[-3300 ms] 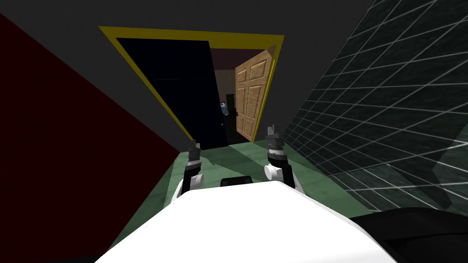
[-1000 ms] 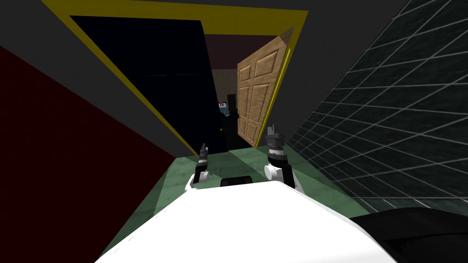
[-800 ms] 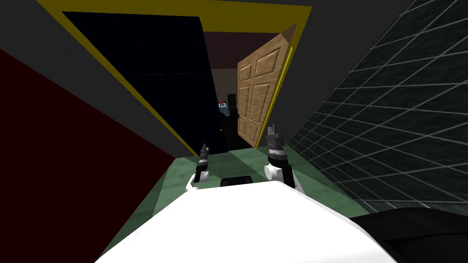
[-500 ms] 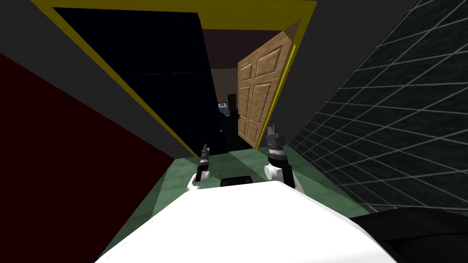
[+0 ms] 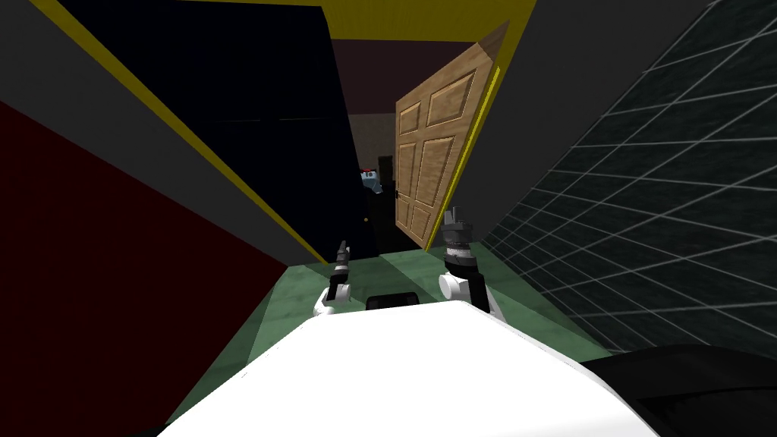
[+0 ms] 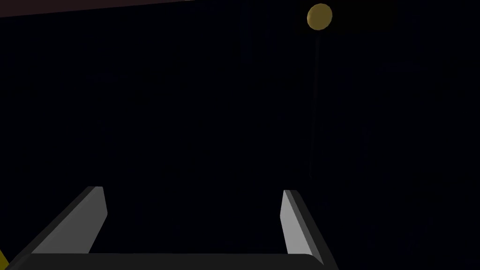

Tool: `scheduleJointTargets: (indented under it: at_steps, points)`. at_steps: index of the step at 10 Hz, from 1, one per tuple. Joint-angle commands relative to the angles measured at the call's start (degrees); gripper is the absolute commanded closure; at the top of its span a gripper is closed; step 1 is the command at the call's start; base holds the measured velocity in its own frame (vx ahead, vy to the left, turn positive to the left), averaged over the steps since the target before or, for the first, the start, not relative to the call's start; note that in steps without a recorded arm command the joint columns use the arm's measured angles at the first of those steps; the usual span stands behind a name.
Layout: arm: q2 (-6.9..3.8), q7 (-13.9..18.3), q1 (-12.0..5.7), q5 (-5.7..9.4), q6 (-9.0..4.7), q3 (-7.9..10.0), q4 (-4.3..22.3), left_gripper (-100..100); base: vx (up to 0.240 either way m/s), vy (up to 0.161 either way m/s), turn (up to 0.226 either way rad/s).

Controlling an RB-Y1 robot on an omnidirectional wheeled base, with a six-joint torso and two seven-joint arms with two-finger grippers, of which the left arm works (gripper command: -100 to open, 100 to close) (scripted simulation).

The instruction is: Push the door open

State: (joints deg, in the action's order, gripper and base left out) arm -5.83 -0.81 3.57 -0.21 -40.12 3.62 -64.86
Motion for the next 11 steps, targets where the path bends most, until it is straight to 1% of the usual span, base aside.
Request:
scheduleJointTargets:
  at_steps: [1, 6, 11]
  points:
    - [0.01, 0.31, -1.08, 0.02, -0.58, 0.04, 2.42, -100, 0.105, -0.024, 0.013]
    - [0.22, 1.15, -3.87, 0.03, -1.74, 0.06, 8.63, -100, 0.098, -0.014, 0.011]
    - [0.54, 1.91, -6.41, 0.04, -2.80, 0.07, 14.30, -100, 0.092, -0.012, 0.010]
